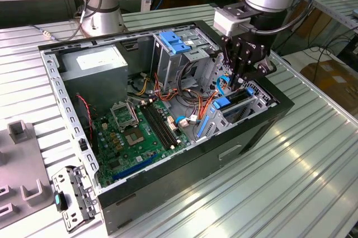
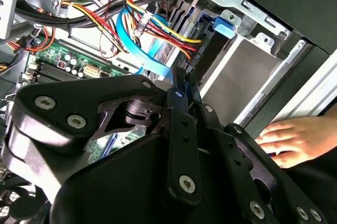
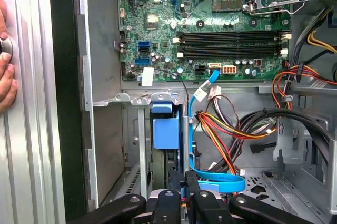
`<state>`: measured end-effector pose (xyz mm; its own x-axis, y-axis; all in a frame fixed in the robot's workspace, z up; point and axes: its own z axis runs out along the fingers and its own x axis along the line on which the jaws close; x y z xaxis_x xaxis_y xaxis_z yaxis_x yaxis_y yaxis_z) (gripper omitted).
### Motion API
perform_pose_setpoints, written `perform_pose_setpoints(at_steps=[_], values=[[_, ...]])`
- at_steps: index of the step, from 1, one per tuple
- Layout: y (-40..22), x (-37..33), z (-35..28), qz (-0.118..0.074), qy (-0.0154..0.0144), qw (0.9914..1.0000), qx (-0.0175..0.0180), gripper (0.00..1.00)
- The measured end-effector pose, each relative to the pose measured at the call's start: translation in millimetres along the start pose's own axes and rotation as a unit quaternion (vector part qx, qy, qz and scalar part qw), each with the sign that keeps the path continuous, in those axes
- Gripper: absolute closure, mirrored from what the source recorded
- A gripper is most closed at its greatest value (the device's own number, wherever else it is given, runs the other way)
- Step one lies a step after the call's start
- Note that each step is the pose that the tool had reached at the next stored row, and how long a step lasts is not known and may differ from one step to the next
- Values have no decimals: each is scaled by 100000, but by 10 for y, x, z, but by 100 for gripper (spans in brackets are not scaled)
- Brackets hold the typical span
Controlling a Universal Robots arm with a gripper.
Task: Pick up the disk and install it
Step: 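Insert the second disk wire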
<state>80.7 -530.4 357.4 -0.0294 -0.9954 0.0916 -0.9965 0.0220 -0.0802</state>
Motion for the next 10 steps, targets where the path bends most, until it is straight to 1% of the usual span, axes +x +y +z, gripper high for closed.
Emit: perform_pose_setpoints(at_steps=[3,5,6,7,8,10], values=[[3,16,3,89,-754,99997,288,84],[38,42,14,178,-1444,99987,746,84],[51,60,19,215,-1684,99981,991,84],[56,68,23,238,-1805,99977,1149,84],[60,78,27,263,-1876,99972,1401,84],[68,94,33,317,-2001,99959,2000,84]])
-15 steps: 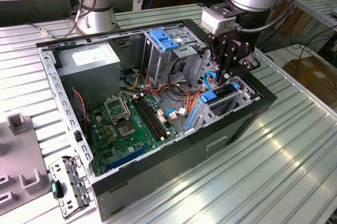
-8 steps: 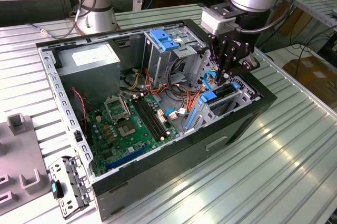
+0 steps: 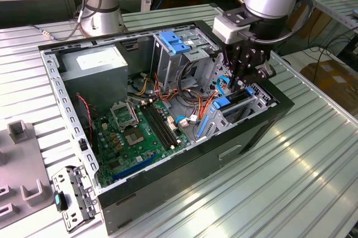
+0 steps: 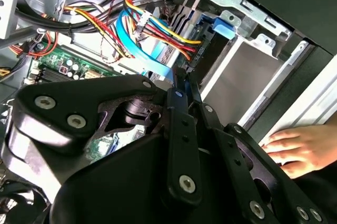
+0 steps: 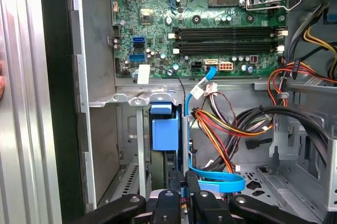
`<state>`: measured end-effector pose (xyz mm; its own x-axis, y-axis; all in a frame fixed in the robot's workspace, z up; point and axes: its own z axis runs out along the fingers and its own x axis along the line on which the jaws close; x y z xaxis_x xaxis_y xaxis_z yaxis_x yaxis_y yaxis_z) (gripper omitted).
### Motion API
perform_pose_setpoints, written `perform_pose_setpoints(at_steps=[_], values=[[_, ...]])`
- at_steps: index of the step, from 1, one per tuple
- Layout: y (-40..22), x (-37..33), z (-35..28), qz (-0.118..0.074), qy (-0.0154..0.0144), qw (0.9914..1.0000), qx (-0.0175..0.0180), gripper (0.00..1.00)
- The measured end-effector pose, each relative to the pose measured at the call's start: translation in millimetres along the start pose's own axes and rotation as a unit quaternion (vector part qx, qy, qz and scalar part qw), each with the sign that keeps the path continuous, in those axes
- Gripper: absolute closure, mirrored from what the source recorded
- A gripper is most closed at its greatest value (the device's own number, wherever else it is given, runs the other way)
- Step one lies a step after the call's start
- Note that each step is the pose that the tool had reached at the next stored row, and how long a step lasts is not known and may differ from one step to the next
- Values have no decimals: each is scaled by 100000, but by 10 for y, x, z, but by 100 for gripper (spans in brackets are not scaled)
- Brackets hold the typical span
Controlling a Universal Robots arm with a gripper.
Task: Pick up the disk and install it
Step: 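Insert the second disk wire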
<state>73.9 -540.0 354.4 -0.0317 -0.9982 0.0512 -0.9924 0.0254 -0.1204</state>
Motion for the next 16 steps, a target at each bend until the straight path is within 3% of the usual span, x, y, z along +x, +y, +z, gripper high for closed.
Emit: perform_pose_setpoints(at_steps=[1,2,7,11,14,16], values=[[10,7,1,41,-109,99999,448,84],[18,12,1,47,-118,99998,576,84],[24,48,19,186,-109,99998,630,84],[28,48,45,1825,109,99980,751,84],[27,47,46,1952,57,99978,768,84],[28,48,47,1851,16,99977,1062,84]])
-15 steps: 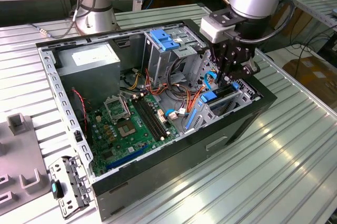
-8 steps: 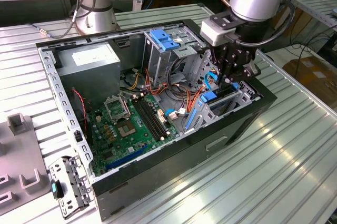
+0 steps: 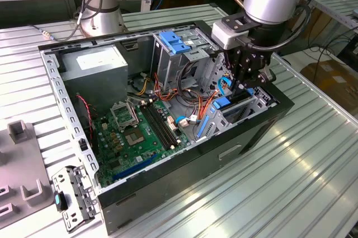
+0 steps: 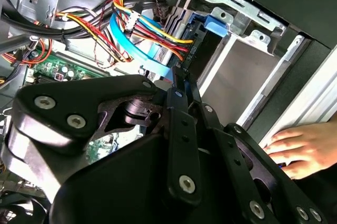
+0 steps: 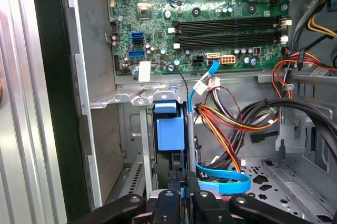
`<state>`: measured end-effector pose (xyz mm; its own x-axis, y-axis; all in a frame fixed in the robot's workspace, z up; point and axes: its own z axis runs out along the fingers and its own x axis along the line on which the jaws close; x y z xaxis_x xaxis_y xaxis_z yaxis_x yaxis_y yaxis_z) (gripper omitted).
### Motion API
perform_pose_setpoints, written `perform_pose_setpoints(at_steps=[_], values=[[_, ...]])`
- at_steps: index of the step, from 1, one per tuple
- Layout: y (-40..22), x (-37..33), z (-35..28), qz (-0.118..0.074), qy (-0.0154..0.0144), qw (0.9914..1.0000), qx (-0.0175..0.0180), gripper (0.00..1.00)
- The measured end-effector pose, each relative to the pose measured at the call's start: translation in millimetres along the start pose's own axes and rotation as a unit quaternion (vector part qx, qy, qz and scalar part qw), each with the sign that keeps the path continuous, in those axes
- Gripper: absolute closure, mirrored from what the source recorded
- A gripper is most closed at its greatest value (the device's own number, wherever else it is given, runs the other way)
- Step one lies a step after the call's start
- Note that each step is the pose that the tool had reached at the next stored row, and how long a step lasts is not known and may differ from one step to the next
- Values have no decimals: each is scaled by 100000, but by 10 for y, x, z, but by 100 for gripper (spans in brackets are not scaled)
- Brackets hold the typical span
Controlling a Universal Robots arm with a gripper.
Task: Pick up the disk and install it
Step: 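Insert the second disk wire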
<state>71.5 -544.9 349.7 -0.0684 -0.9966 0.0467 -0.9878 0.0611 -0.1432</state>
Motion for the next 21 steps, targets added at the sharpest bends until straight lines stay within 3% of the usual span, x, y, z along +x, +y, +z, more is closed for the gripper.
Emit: perform_pose_setpoints(at_steps=[2,4,7,8,9,15,21], values=[[9,1,0,-441,-123,99996,755,84],[26,2,-2,-599,-175,99994,917,84],[40,7,16,-624,-513,99991,1056,84],[42,8,18,-616,-649,99989,1141,84],[43,10,18,-638,-967,99986,1240,84],[43,51,25,-753,-1106,99983,1280,84],[43,52,29,-897,-1623,99975,1274,84]])
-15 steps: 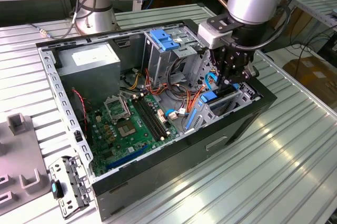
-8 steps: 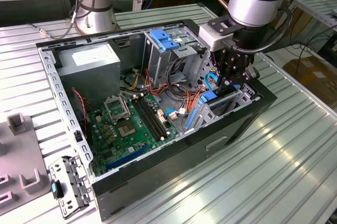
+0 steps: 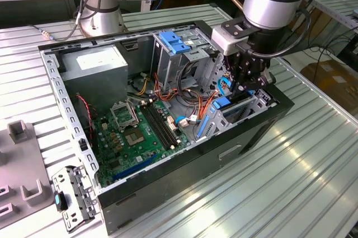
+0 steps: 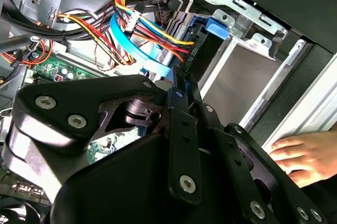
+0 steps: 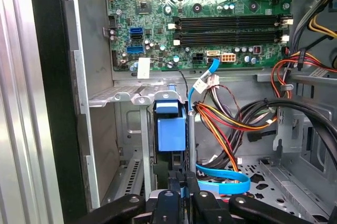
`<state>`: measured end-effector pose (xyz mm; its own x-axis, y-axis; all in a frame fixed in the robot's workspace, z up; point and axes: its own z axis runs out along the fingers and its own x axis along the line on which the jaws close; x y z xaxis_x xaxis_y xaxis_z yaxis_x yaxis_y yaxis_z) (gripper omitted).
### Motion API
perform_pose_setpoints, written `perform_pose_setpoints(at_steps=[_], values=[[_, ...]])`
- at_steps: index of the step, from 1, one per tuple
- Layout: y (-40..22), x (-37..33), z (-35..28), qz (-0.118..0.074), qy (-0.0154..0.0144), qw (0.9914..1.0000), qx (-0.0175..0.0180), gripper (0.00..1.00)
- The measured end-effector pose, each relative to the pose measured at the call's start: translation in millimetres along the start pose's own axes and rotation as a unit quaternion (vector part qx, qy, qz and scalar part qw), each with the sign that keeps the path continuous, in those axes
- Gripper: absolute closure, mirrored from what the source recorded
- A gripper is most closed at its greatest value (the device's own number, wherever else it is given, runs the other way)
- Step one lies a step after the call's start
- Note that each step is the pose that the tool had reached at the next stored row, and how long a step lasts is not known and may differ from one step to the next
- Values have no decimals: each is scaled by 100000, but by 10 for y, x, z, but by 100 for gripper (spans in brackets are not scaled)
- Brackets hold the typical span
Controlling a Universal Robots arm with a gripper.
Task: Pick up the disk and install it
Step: 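Insert the second disk wire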
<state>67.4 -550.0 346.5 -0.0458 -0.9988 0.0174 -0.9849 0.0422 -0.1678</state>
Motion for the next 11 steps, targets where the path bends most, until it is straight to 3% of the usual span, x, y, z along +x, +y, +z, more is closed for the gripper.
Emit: perform_pose_setpoints(at_steps=[11], values=[[9,-1,58,-814,-185,99997,9,84]])
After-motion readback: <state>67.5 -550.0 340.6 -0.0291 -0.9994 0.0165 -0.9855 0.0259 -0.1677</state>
